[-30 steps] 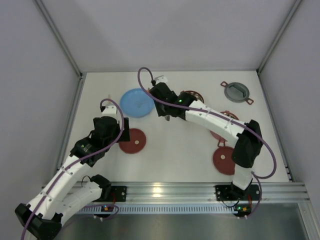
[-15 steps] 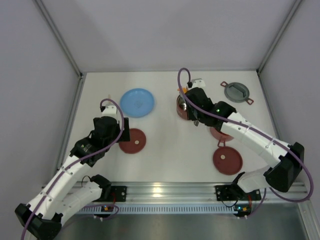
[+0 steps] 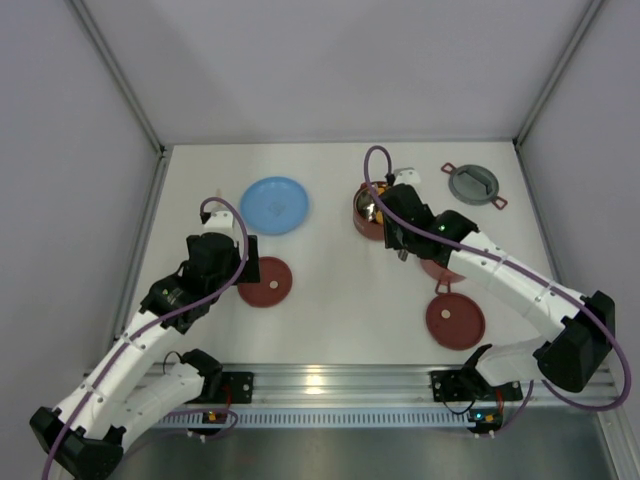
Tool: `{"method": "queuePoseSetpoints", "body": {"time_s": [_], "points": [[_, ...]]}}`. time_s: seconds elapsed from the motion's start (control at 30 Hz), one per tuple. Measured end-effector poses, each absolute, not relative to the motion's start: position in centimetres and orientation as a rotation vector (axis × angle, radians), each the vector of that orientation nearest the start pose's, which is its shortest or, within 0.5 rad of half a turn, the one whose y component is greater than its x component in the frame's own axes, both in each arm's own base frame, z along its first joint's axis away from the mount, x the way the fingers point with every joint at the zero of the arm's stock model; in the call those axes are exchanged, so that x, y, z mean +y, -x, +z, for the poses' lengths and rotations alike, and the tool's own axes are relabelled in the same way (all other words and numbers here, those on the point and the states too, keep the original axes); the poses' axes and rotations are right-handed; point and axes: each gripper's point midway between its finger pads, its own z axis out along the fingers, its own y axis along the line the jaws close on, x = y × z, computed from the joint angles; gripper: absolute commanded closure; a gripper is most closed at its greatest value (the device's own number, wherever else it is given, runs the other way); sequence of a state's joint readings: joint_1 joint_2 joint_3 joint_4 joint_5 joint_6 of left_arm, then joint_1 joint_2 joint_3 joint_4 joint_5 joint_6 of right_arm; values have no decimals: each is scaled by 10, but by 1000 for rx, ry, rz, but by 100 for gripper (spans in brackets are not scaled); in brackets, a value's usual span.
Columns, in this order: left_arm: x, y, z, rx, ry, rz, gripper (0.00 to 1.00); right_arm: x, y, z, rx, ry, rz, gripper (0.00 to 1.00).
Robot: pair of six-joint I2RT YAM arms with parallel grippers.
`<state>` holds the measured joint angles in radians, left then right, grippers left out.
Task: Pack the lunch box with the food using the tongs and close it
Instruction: Place the fake food in the packing box.
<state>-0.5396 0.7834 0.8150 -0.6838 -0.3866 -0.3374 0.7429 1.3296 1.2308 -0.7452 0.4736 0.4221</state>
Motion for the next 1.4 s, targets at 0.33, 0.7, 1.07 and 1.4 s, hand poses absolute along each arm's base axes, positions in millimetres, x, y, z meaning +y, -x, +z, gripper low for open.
{"method": "queuePoseSetpoints", "body": {"time_s": [0.33,0.7,1.07,1.4], "points": [[-80,-237,190,2168,-10,-70,1,178,-292,199,2300,154,14,61],[-80,-237,190,2168,-10,-70,1,178,-292,200,2300,145,18,55],[-80,-237,190,2168,-10,-70,1,196,-289,230,2252,174,88,58],[-79,-237,190,2167,-7,-67,1,268,-236,236,2202,389,269,58]]}}
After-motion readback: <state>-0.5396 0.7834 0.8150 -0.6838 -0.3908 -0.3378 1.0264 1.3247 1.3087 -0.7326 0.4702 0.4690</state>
